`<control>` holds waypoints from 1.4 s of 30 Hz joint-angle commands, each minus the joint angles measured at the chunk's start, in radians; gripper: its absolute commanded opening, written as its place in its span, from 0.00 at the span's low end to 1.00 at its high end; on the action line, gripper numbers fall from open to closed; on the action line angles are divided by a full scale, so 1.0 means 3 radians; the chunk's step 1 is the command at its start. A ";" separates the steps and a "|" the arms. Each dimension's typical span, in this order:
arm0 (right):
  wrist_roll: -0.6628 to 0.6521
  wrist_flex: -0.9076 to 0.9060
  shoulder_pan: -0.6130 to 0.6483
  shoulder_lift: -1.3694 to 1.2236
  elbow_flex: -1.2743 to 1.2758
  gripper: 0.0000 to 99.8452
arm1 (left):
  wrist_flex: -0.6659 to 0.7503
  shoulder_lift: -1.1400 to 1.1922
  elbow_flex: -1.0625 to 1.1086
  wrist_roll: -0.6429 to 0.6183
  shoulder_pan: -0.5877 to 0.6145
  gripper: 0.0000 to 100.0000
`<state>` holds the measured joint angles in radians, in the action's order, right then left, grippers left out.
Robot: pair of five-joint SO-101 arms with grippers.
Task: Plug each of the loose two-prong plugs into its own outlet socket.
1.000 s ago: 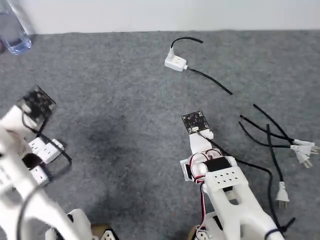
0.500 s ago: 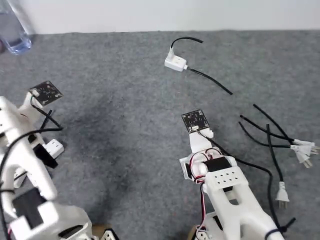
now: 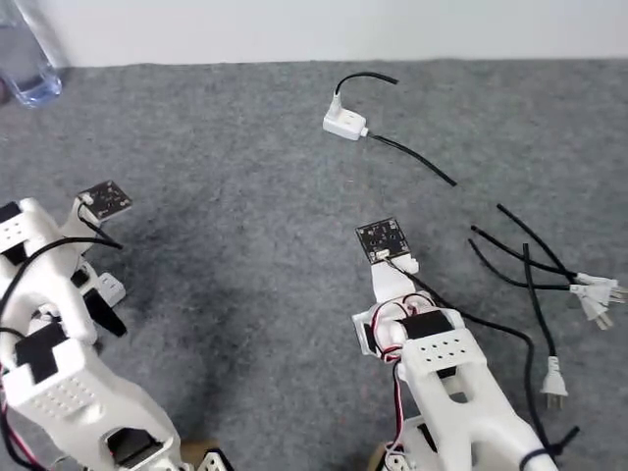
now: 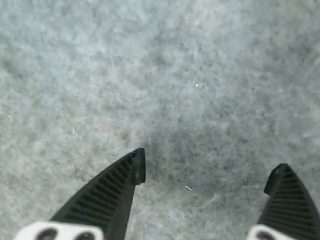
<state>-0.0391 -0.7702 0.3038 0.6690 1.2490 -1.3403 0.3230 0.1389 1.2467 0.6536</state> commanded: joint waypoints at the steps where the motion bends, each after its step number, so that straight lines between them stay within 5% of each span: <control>1: -0.0041 0.0059 0.0049 0.0054 -0.0031 0.37 | 0.0123 0.0102 -0.0115 -0.0020 -0.0015 0.42; 7: -0.0148 0.0105 0.0049 0.0054 -0.0020 0.37 | -0.0153 0.0133 -0.0115 0.0041 -0.0169 0.41; 17: -0.0199 0.0095 0.0049 0.0054 -0.0020 0.37 | -0.0353 0.0256 -0.0120 0.0123 -0.0225 0.09; 30: -0.0199 0.0095 0.0049 0.0059 -0.0020 0.37 | -0.0368 0.0148 -0.0156 0.0128 -0.0251 0.09; 34: -0.0205 0.0095 0.0028 0.0084 -0.0015 0.37 | -0.0435 0.0036 -0.0176 0.0128 -0.0363 0.00; 42: -0.0205 0.0095 -0.0212 0.0095 -0.0061 0.37 | -0.0690 -0.0010 -0.0202 0.0159 -0.0706 0.01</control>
<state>-0.0898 -0.7564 0.2869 0.6690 1.2490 -1.4983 0.3767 0.1128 1.2820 0.4879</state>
